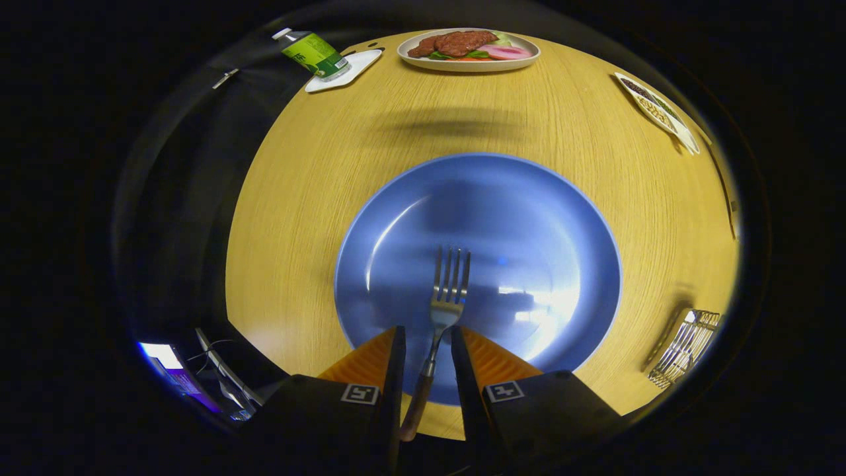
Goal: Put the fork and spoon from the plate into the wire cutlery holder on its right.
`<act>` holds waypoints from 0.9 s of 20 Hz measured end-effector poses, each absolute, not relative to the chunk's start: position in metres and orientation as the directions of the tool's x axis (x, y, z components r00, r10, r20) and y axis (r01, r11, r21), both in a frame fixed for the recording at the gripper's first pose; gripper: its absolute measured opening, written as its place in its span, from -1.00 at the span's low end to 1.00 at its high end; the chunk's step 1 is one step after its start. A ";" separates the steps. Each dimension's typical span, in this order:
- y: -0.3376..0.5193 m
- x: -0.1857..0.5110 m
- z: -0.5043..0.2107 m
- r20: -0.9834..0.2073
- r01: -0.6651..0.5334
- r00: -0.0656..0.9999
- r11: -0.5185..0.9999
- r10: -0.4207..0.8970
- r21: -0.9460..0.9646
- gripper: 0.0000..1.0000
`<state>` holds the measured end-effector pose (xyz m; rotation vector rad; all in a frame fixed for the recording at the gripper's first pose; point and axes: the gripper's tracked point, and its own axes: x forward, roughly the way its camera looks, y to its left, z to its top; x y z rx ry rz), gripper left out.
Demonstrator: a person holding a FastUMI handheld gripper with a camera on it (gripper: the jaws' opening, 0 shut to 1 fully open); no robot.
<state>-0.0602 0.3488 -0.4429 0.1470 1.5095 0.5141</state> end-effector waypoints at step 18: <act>0.277 -0.023 -0.336 -0.783 -0.291 0.071 0.763 0.619 0.577 -0.90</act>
